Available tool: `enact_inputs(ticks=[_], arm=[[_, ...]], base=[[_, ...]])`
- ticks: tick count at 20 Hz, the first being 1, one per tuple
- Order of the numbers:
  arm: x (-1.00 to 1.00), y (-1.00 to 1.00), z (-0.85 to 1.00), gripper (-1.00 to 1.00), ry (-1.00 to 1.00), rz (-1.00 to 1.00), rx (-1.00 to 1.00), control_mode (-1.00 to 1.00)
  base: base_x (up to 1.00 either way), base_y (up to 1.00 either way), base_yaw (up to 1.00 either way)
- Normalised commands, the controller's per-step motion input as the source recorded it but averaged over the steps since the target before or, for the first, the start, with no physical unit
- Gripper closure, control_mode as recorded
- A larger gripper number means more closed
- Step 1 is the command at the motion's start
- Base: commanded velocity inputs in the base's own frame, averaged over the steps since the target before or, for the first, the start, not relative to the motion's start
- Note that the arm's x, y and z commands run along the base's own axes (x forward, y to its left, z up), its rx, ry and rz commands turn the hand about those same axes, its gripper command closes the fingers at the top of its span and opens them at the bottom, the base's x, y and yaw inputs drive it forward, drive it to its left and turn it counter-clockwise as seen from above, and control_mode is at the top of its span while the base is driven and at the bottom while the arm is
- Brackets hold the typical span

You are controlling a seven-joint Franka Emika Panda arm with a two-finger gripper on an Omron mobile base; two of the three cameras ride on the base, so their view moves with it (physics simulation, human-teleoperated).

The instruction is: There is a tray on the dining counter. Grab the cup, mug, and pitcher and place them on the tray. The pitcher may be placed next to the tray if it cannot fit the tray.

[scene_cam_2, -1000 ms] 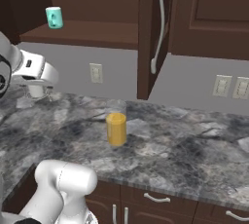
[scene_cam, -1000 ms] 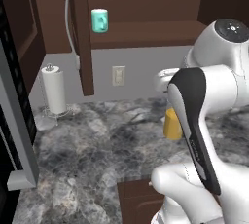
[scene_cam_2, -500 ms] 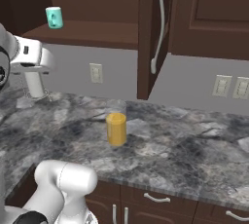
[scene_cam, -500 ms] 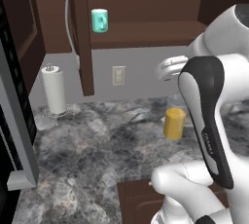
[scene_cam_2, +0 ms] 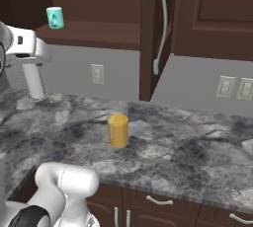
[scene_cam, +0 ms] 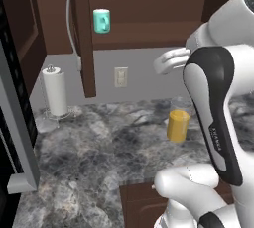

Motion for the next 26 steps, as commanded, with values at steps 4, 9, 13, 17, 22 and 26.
enact_inputs(ticks=[4, 9, 13, 17, 22, 26], arm=[[0.07, 0.37, 0.09, -1.00, 0.00, 0.00, 0.00, -1.00], [0.20, 0.19, 0.03, -1.00, 0.00, 0.00, 0.00, -1.00], [0.29, 0.25, 0.00, -1.00, 0.00, 0.00, 0.00, -1.00], [0.38, 0.19, 0.02, -1.00, 0.00, 0.00, 0.00, -1.00], [0.36, 0.01, 0.04, -1.00, 0.00, 0.00, 0.01, -1.00], [0.25, 0.00, 0.06, -1.00, -0.01, 0.00, 0.02, -1.00]], base=[[0.00, 0.00, 0.00], [0.00, 0.00, 0.00], [0.00, 0.00, 0.00], [0.00, 0.00, 0.00], [0.00, 0.00, 0.00], [0.00, 0.00, 0.00]])
